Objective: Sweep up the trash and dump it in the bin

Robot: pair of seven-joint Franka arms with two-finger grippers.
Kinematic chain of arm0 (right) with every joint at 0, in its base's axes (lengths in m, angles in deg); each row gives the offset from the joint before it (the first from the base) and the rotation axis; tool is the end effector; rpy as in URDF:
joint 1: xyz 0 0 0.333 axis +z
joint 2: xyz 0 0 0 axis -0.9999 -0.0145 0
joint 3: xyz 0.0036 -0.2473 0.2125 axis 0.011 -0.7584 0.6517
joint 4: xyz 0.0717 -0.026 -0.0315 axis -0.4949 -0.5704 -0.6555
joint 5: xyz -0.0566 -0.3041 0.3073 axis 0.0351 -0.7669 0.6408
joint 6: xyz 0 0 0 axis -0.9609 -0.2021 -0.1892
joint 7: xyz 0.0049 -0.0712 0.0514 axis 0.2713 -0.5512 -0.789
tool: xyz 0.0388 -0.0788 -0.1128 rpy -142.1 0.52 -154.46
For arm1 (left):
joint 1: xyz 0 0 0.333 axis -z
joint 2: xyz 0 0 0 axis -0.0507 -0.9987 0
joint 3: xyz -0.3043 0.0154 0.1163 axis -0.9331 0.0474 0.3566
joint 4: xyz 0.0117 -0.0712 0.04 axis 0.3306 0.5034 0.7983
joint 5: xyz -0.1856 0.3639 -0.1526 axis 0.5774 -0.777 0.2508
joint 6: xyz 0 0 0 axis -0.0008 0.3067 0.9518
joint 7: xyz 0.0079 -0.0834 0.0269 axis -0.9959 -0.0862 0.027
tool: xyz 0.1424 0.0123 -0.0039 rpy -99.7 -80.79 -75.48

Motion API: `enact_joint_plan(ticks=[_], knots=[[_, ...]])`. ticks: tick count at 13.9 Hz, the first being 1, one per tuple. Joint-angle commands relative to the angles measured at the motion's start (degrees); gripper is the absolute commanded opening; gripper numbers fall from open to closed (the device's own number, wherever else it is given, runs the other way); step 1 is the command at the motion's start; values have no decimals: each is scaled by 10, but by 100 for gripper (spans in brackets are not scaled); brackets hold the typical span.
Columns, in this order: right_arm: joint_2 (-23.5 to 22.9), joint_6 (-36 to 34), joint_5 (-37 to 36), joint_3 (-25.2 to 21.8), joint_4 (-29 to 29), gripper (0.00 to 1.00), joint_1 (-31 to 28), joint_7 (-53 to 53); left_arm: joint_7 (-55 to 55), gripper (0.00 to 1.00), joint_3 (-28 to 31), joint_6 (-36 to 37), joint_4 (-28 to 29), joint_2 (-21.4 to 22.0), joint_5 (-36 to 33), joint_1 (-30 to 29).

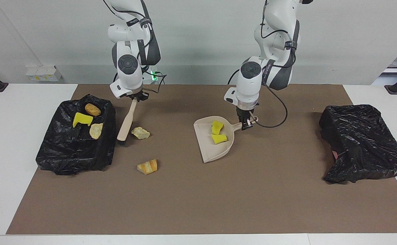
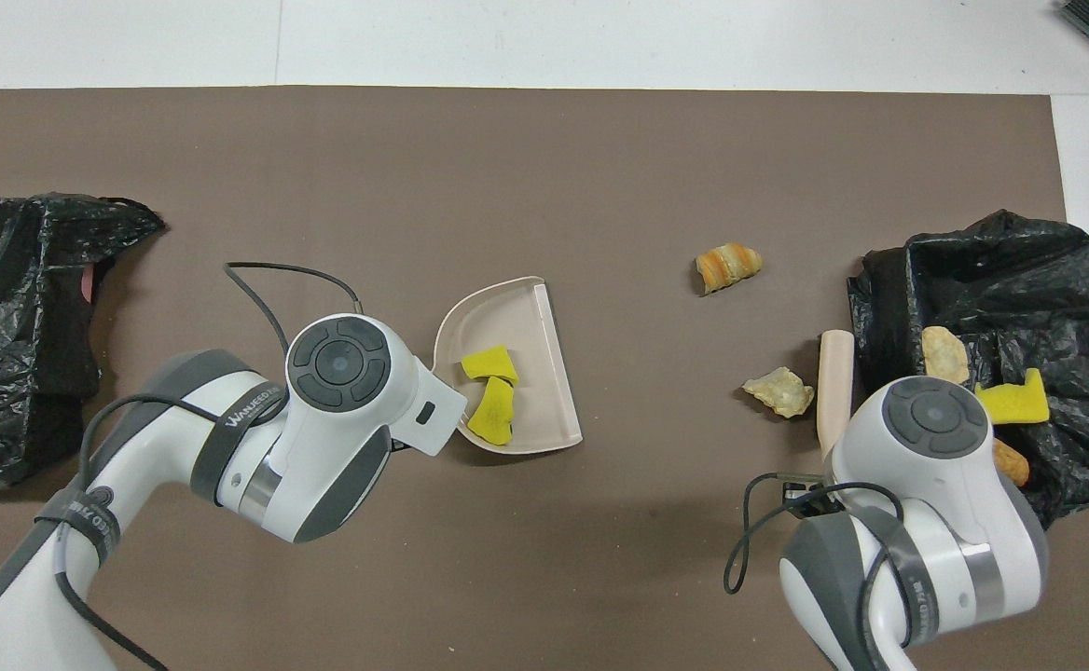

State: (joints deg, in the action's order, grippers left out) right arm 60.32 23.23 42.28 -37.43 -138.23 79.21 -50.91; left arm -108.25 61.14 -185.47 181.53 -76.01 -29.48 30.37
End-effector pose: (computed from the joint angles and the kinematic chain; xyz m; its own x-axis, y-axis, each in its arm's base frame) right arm 0.4297 0.0848 0.2945 0.9374 -0.1941 -0.2890 -0.1305 -0.9656 0.2251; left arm 0.5133 -0.2993 0.3060 0.1867 -0.9788 -0.0836 -0.9823 -0.1847 -0.0316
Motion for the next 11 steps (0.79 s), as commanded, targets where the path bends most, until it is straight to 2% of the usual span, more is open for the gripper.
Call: enact_joint_plan(ticks=[1,5,8,11], knots=[[-52,27,30,8,22,0,38,-11,36,0,5,-7,19,16,-8,6],[-134,55,86,8,103,0,86,5,43,0,5,-2,25,20,-8,13],[-201,75,88,9,165,0,147,86,43,0,5,-4,32,24,-8,14],[-208,84,140,9,189,0,194,92,42,0,5,-7,37,25,-8,14]])
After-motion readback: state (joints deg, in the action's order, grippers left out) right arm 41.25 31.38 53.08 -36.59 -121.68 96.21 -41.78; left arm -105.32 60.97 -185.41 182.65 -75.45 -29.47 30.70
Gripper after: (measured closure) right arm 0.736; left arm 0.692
